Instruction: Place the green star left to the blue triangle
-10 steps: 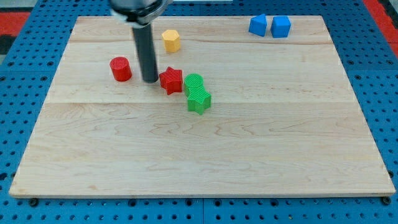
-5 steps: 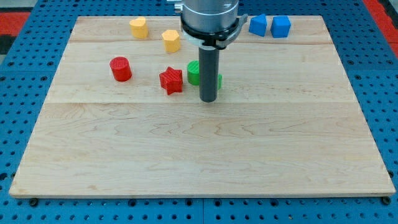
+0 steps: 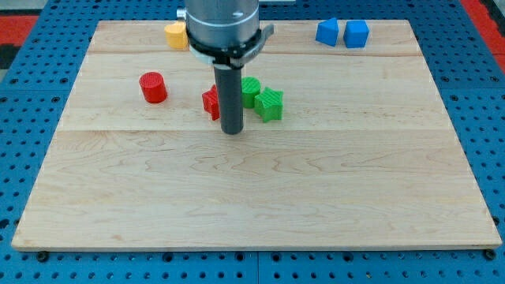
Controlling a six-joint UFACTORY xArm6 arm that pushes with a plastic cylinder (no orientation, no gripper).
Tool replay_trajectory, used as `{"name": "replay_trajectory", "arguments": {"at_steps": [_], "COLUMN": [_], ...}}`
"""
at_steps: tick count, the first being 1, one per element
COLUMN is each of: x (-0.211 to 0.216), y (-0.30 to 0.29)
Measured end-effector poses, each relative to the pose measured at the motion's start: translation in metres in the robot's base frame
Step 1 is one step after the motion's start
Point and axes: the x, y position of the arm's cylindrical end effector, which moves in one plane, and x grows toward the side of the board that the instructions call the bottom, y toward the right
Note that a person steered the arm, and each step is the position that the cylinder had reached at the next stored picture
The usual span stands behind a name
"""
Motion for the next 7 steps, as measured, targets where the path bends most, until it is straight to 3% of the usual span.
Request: {"name": "replay_trajectory", "arguments": {"at_steps": [3,5,7], "x": [-0.022,-0.061,-0.061], "y": [0.095,0.099,0.139]}}
